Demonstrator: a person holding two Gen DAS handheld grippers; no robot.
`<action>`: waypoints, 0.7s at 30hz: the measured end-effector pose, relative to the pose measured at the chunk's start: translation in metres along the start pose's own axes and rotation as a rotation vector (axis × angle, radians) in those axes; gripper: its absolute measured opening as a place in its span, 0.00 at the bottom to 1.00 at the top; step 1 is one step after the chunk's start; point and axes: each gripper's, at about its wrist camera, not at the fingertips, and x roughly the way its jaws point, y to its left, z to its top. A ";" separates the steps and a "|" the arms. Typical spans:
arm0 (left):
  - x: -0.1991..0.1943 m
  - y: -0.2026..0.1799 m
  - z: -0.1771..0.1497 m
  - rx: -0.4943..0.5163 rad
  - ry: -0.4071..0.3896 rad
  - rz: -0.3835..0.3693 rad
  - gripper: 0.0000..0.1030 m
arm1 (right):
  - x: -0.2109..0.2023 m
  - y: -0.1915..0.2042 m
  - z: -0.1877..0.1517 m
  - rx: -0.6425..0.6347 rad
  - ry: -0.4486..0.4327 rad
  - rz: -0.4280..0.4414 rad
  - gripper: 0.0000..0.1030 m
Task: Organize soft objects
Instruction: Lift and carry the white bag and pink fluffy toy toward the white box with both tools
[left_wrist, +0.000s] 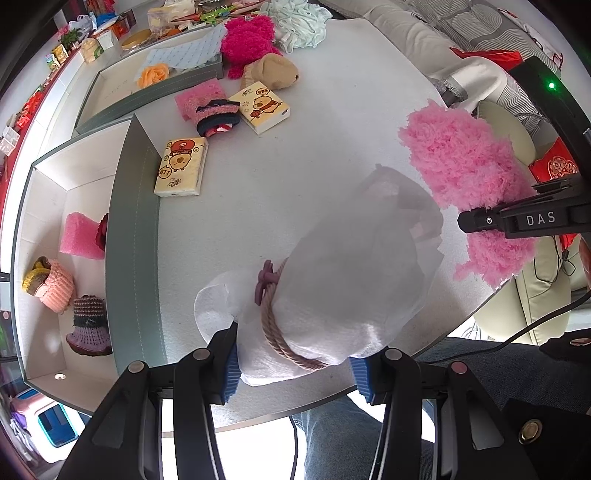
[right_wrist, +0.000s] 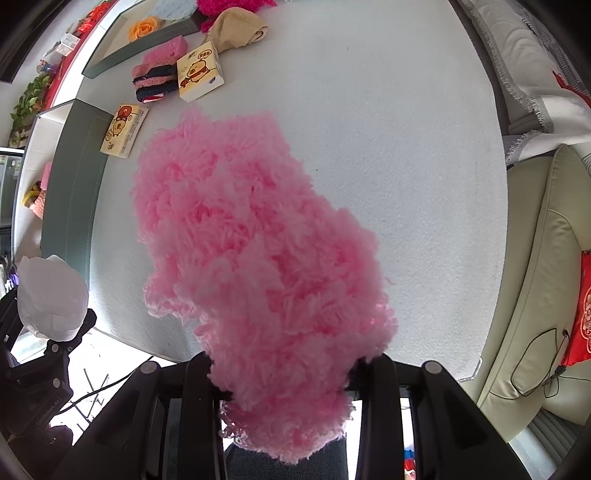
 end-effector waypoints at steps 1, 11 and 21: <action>0.000 0.000 0.000 0.000 0.000 0.000 0.49 | 0.000 0.000 0.000 0.001 -0.001 0.000 0.34; 0.001 0.000 0.000 -0.004 0.001 -0.002 0.49 | 0.000 -0.001 0.000 -0.002 0.000 -0.002 0.34; 0.001 0.001 0.000 -0.006 0.001 -0.004 0.49 | 0.001 -0.003 -0.001 -0.006 0.002 -0.004 0.34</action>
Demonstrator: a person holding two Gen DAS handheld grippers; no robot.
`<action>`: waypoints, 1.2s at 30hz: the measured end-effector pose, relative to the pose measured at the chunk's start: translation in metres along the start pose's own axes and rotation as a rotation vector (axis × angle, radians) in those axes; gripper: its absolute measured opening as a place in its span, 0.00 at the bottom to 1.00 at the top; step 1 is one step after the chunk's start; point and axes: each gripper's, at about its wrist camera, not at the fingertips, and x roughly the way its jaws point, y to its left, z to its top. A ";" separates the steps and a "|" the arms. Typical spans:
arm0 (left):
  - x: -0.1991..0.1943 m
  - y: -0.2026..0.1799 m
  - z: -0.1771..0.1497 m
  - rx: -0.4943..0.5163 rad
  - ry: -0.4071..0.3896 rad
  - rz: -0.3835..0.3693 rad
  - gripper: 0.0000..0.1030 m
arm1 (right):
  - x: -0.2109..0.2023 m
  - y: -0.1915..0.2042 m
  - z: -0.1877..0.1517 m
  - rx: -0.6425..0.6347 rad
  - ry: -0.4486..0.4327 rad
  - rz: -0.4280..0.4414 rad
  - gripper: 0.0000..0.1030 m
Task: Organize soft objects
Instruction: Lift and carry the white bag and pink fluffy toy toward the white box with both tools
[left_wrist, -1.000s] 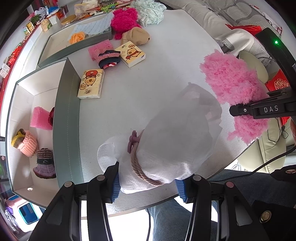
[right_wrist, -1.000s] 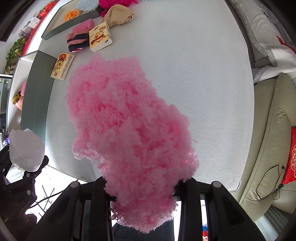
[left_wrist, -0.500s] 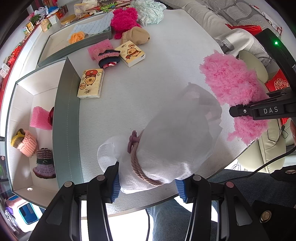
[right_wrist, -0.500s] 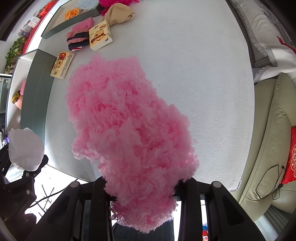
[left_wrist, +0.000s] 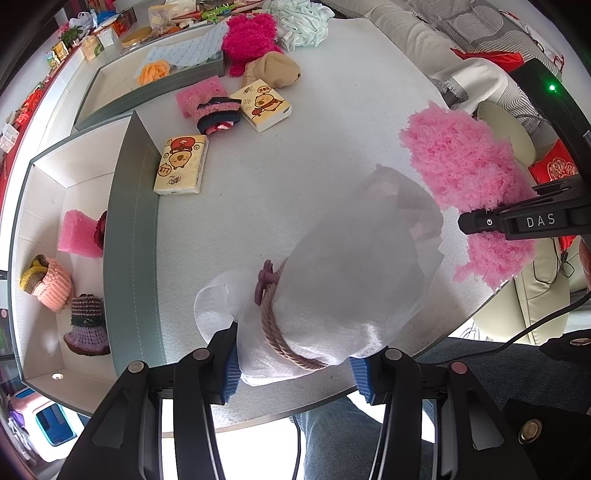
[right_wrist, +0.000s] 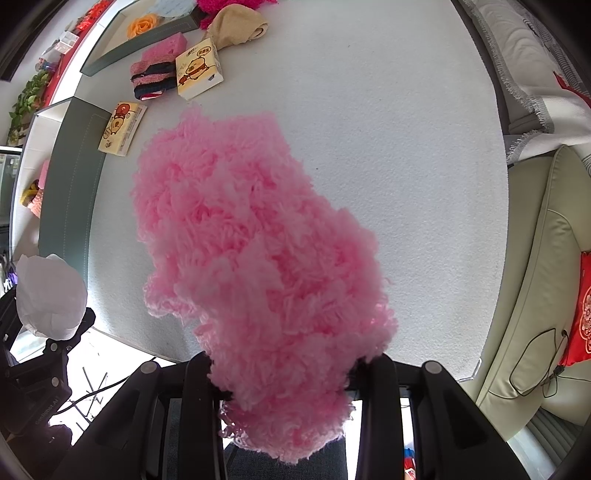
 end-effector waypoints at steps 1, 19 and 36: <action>0.000 0.000 0.000 0.000 0.000 0.000 0.49 | 0.000 0.000 0.000 0.001 0.000 0.000 0.34; 0.002 0.000 0.000 -0.005 -0.002 -0.005 0.49 | 0.011 -0.005 -0.010 0.000 0.005 -0.016 0.35; 0.004 0.002 -0.001 -0.028 -0.004 -0.020 0.49 | 0.022 -0.021 -0.026 0.000 0.013 -0.032 0.35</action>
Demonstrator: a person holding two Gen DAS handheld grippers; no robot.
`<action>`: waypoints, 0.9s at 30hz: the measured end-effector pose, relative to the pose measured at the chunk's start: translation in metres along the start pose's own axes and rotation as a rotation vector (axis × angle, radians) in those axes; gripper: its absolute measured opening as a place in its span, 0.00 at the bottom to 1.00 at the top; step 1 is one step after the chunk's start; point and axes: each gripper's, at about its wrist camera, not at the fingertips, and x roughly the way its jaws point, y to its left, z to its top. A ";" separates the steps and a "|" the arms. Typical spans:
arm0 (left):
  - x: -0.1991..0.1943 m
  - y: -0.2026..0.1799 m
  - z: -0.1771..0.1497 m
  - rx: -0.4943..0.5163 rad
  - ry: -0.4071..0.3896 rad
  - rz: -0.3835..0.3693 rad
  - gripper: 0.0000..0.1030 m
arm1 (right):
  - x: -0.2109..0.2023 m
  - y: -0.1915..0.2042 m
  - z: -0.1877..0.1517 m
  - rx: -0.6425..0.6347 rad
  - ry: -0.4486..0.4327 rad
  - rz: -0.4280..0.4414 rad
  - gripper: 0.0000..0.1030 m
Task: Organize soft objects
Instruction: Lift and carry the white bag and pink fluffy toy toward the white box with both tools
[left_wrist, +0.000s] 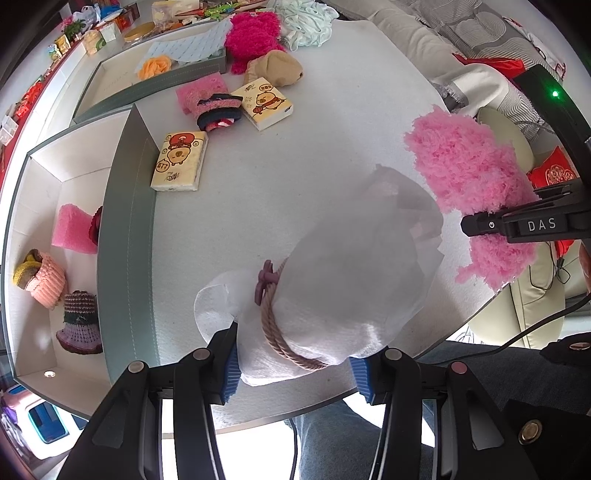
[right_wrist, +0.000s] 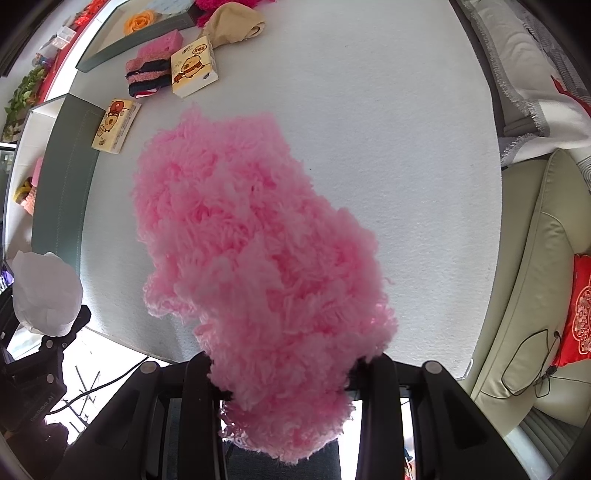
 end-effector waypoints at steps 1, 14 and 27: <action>0.000 0.000 0.000 0.000 0.000 -0.001 0.49 | 0.000 0.000 -0.001 0.000 0.001 -0.001 0.35; 0.000 0.001 -0.001 -0.019 -0.003 -0.008 0.49 | 0.007 -0.018 -0.007 -0.008 0.008 -0.014 0.35; 0.002 0.003 -0.002 -0.033 -0.015 -0.014 0.49 | 0.003 -0.019 0.001 -0.009 0.007 -0.032 0.35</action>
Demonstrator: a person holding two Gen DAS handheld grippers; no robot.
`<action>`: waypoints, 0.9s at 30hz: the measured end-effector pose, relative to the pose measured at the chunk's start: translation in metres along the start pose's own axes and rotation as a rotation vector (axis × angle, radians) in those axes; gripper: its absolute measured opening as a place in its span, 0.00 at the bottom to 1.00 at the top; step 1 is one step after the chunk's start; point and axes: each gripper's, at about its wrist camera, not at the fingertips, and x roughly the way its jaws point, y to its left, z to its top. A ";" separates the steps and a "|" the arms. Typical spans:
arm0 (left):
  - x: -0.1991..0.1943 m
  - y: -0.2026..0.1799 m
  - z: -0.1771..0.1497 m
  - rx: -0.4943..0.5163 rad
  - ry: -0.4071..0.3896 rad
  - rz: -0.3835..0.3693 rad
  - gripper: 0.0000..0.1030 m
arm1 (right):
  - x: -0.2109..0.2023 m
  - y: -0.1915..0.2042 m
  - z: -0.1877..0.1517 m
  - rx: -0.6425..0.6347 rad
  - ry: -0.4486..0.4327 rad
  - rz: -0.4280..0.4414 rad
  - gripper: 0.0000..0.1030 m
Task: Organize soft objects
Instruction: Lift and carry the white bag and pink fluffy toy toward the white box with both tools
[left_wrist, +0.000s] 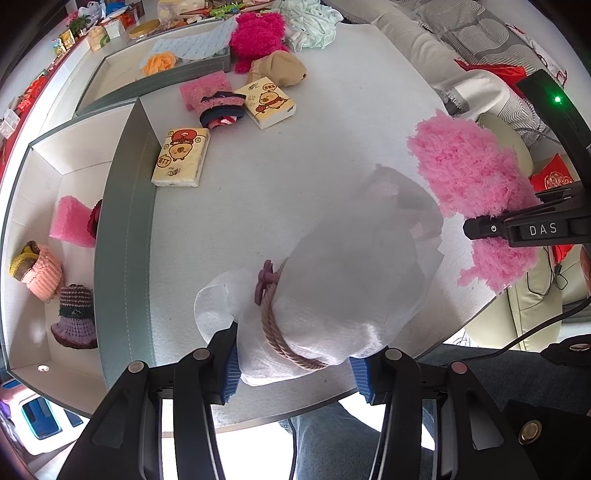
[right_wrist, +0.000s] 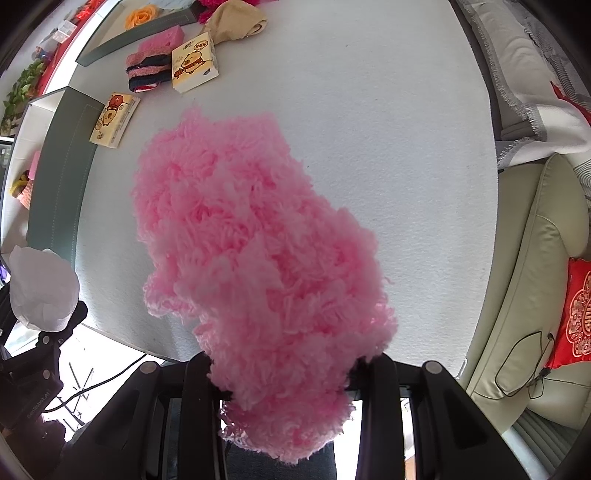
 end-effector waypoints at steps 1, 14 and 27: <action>0.000 0.000 0.000 -0.002 -0.002 -0.002 0.49 | -0.001 0.000 0.000 0.000 -0.001 -0.003 0.35; -0.008 0.015 -0.004 -0.064 -0.079 -0.005 0.49 | -0.035 0.039 0.020 0.007 -0.047 -0.054 0.35; -0.032 0.045 -0.009 -0.169 -0.168 0.003 0.49 | -0.063 0.082 0.021 -0.049 -0.103 -0.083 0.35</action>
